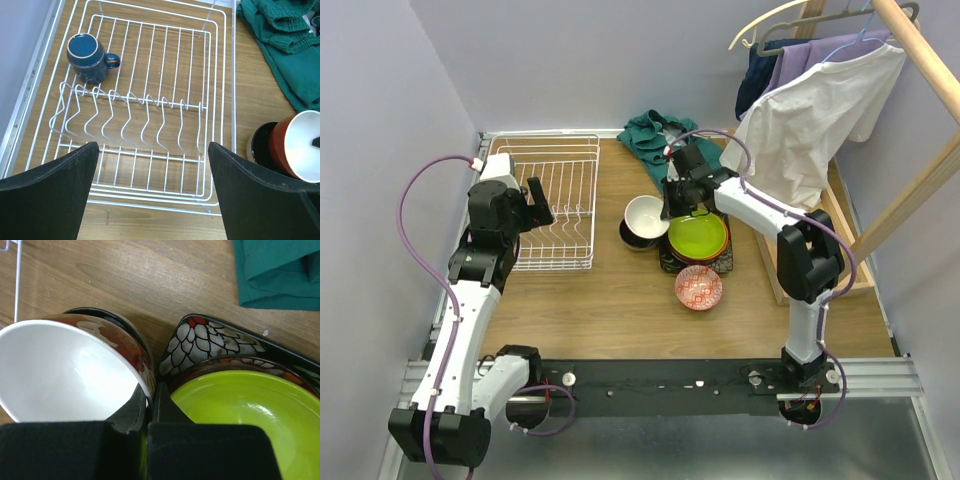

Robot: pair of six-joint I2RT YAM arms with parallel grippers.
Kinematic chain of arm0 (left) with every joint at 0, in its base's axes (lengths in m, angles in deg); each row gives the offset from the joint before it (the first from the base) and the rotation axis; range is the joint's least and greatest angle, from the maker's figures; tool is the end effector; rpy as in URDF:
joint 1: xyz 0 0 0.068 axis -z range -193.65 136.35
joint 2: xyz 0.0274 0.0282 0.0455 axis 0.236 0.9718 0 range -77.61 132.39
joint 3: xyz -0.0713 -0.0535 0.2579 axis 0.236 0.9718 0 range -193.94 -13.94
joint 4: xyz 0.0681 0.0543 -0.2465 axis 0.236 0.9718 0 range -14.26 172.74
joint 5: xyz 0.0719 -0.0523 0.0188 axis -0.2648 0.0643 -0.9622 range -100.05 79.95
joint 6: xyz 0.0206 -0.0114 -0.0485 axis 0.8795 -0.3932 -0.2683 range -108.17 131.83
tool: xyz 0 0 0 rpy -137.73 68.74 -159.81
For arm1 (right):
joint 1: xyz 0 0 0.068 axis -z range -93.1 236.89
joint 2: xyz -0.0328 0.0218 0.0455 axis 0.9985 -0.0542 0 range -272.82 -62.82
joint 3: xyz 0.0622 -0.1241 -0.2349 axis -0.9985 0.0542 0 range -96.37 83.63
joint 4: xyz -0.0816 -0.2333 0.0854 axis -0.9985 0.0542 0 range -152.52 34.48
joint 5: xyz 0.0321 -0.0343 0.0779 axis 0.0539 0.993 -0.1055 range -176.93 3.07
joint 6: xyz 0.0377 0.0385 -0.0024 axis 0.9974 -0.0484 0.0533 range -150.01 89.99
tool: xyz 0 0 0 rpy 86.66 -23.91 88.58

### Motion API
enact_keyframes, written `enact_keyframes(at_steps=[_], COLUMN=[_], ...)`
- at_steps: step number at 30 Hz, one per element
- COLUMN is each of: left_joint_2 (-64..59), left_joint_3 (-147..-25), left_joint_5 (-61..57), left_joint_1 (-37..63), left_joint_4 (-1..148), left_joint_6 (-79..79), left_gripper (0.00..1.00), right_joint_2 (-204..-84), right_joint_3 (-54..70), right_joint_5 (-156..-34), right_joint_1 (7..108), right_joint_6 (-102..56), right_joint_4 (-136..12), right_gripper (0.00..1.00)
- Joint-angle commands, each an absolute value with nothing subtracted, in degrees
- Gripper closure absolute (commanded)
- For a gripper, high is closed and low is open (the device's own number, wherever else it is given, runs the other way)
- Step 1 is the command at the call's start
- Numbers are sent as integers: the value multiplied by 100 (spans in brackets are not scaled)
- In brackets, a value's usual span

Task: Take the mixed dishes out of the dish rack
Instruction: Place the bowl at the center of the board.

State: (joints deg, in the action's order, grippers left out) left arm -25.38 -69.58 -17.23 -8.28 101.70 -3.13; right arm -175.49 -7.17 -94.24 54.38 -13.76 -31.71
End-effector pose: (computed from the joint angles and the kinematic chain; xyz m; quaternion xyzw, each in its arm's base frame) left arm 0.1997 -0.0143 0.3548 -0.1040 0.8243 -0.0466 0.5546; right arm 0.3667 0.2391 0.2346 -0.1539 0.9331 0.1868 0.2659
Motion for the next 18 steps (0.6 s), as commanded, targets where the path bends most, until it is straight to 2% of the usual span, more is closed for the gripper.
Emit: enact_keyframes(at_steps=[1,8,11,12,18], left_joint_2=[-2672,-2629,-2593,-2585,-2462], left_joint_3=[-6852,-6790,-6799,-6799,-6905], left_joint_5=[-1989,-1990,-1981,-1981,-1998], left_joint_1=[-829,-829,-829,-829,-829], left_joint_4=[10184,10149,10132,10132,10167], left_joint_6=[-135,-135,-135,-135,-161], left_gripper=[1,1,1,1,1], right_joint_2=[-17725,-17857,-17875,-17893,-17911], right_joint_3=[-1041,-1190,-1199,-1199,-1190], right_joint_5=[-9422,-9299,-9194,-9150,-9132], right_joint_1=[5403,5253,5218,5209,5148], right_joint_6=[-1436,-1621,-1682,-1691,-1753], right_joint_4=[-3114,-3026,-2991,-2991,-2947], right_gripper=[99,98,90,84,64])
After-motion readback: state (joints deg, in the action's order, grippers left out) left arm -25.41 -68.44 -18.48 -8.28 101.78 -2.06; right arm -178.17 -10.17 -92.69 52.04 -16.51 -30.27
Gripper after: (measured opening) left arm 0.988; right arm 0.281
